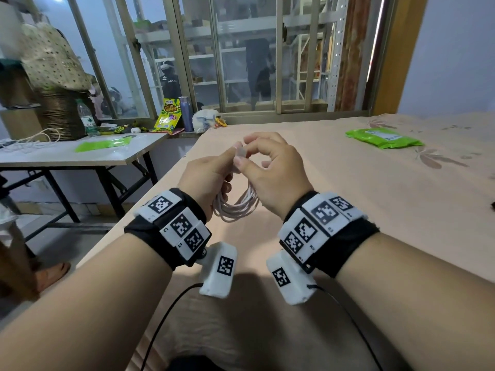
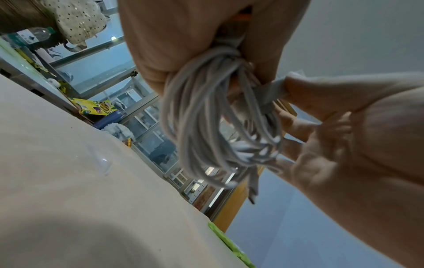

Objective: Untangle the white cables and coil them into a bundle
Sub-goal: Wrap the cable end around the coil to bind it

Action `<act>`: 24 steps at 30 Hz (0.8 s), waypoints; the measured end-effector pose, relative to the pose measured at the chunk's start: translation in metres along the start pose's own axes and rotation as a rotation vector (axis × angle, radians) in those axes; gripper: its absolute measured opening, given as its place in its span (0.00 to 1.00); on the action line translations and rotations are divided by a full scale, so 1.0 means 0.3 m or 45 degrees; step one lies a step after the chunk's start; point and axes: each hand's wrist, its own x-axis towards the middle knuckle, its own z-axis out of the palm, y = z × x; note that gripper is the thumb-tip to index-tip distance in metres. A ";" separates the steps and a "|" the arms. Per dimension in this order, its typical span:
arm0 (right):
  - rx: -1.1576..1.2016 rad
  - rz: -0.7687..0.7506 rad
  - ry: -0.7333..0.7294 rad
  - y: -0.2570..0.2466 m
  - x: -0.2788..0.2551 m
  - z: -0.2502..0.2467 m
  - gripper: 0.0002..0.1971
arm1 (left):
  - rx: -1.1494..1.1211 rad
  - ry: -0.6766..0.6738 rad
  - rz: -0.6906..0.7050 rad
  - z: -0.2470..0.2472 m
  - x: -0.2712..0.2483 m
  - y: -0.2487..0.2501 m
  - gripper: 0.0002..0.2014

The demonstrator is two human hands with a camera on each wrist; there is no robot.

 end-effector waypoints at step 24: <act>0.342 0.461 0.121 -0.057 0.106 0.073 0.09 | 0.021 0.062 0.227 0.016 0.038 0.035 0.20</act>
